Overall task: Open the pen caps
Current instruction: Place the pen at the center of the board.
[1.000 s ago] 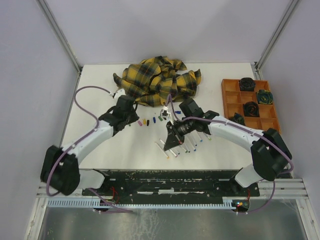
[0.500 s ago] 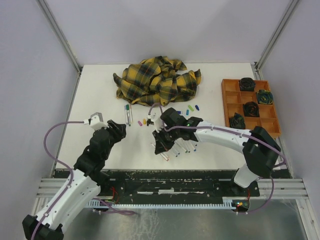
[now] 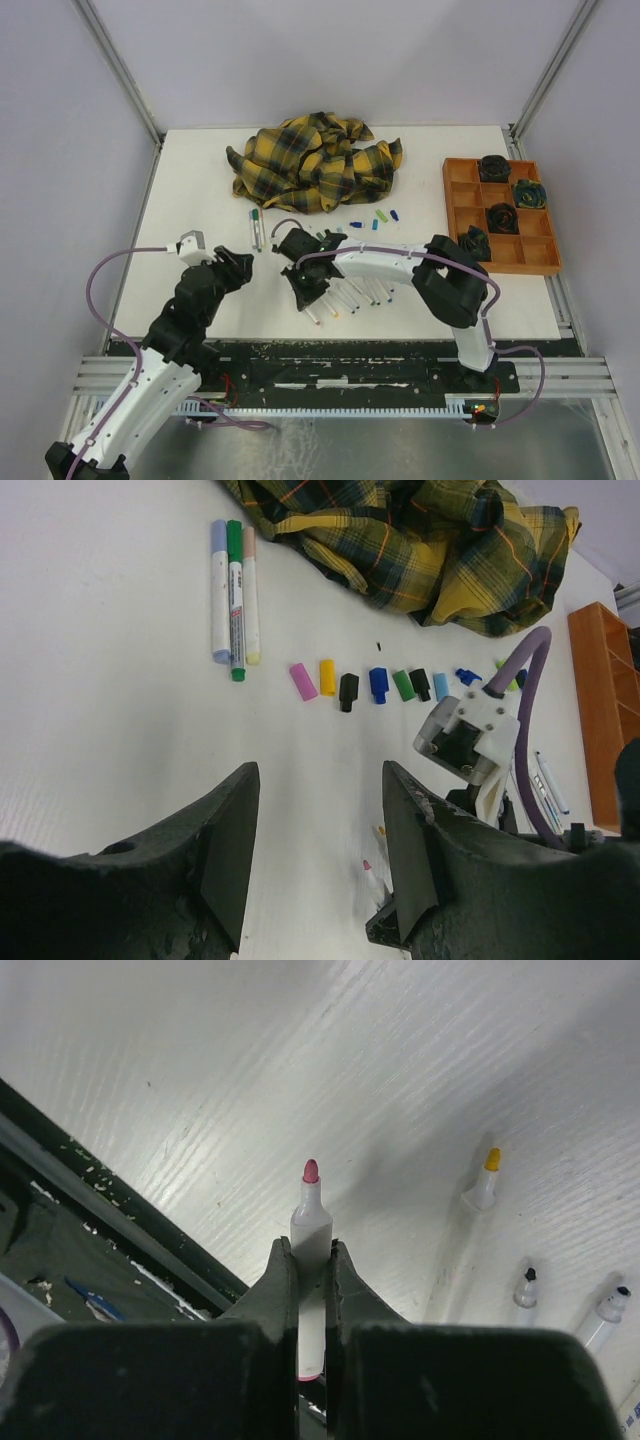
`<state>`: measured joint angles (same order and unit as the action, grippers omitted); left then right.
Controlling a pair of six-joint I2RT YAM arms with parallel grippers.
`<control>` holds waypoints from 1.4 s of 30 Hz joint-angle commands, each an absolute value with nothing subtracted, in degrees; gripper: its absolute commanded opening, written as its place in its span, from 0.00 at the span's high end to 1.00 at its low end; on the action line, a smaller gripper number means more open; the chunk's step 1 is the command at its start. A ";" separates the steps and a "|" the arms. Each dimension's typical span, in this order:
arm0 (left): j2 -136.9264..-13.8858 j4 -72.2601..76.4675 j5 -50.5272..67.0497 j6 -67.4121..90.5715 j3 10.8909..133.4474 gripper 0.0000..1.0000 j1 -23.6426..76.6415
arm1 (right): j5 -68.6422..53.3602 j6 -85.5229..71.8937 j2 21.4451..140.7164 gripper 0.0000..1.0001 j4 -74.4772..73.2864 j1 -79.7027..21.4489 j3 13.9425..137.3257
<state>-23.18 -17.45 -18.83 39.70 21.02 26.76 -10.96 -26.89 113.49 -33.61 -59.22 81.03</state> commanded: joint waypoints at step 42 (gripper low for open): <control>-19.15 -10.46 -17.22 40.32 17.30 0.42 26.90 | -4.45 -14.87 104.86 0.63 -43.34 -59.55 92.73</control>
<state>-19.31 -16.19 -18.76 39.70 18.63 26.76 -0.12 -21.50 110.98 -42.92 -61.04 90.54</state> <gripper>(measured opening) 0.576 0.376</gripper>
